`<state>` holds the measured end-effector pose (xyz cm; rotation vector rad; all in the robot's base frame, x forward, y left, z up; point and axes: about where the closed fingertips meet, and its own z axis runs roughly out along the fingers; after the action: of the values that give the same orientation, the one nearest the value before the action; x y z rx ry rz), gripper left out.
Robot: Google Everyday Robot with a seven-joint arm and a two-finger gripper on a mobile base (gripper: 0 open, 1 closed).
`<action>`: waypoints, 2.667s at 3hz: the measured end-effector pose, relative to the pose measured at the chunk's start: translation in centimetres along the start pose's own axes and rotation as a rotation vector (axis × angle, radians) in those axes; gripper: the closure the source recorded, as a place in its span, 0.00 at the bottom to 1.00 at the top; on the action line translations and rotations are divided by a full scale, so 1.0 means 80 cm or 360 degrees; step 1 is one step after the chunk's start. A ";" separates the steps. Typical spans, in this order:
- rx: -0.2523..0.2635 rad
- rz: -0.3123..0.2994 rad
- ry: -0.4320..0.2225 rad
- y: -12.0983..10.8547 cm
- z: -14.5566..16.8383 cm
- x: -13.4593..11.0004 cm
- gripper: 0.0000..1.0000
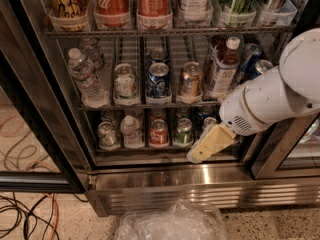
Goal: Pick water bottle from bottom shelf of fridge
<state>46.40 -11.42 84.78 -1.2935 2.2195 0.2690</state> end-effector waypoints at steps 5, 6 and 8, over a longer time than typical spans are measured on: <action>0.0047 0.0372 -0.0154 0.084 0.175 0.042 0.00; 0.0115 0.0425 -0.0220 0.074 0.182 0.026 0.00; 0.0109 0.0458 -0.0307 0.071 0.199 0.015 0.00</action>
Offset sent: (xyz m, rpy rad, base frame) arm 0.0069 0.0235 -0.0343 0.0689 -0.0040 -0.0460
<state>46.80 -2.50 70.40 -0.8713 2.2219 0.4039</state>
